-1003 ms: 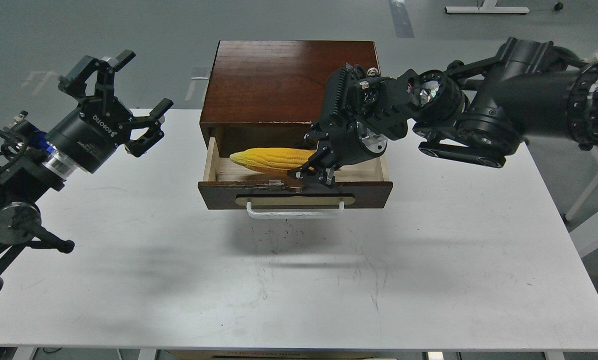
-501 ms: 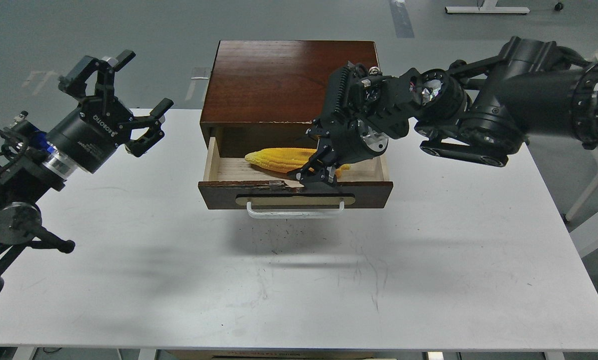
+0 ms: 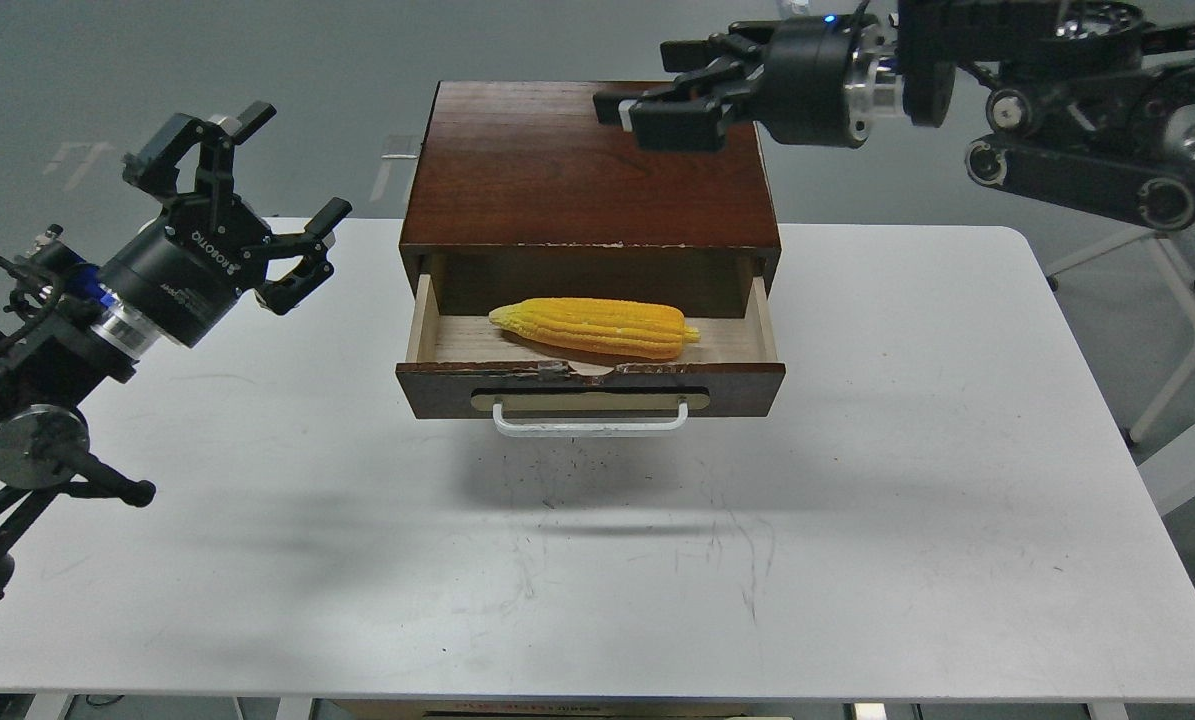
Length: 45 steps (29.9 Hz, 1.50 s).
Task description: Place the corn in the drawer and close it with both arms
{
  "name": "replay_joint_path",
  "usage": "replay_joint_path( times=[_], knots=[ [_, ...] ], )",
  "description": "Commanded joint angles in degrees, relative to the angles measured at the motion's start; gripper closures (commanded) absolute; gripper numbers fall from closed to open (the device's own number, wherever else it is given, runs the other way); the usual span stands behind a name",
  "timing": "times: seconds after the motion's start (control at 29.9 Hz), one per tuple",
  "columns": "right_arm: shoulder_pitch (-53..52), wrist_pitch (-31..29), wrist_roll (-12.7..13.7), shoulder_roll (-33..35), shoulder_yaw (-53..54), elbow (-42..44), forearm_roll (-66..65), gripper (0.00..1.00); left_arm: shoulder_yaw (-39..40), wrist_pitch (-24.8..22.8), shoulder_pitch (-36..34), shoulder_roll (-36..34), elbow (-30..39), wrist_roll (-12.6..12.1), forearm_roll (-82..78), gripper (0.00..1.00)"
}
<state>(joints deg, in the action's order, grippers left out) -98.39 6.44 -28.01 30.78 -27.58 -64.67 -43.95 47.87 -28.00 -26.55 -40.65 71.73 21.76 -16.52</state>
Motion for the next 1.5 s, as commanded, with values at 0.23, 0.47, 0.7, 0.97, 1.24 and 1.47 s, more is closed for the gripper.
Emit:
replay_joint_path(
  times=[0.23, 0.47, 0.7, 0.97, 1.24, 1.47],
  knots=[
    [39.02, -0.28, 0.01, 9.57, 34.40, 3.39, 15.20, 0.04, -0.40, 0.00, 0.10, 0.13, -0.01, 0.21, 0.00, 0.01],
    [50.49, -3.00, 0.01, 7.63, 41.21, 5.34, 32.16, 0.04, -0.58, 0.00, 0.10, 0.13, -0.01, 0.30, -0.09, 0.01],
    [54.00, -7.14, 0.01, 3.68, 42.00, 6.48, 40.52, 0.02, -0.58, 0.00, 0.10, -0.22, -0.01, -0.23, -0.52, 0.01],
    [54.71, -7.14, 0.01, 1.83, 42.00, 7.10, 40.53, 0.00, 0.29, 0.00, -0.95, -1.80, 0.17, 0.29, -14.02, 0.01],
    [54.89, -7.23, 0.01, 1.92, 42.00, 7.45, 40.53, 0.00, 0.30, 0.00, -13.25, -4.97, 9.65, 4.07, -39.18, 0.01],
    [55.50, -7.23, 0.01, 2.01, 42.00, 7.54, 40.61, 0.00, -1.02, 0.00, -18.88, -3.22, 22.30, 3.99, -58.67, 0.01]
  ],
)
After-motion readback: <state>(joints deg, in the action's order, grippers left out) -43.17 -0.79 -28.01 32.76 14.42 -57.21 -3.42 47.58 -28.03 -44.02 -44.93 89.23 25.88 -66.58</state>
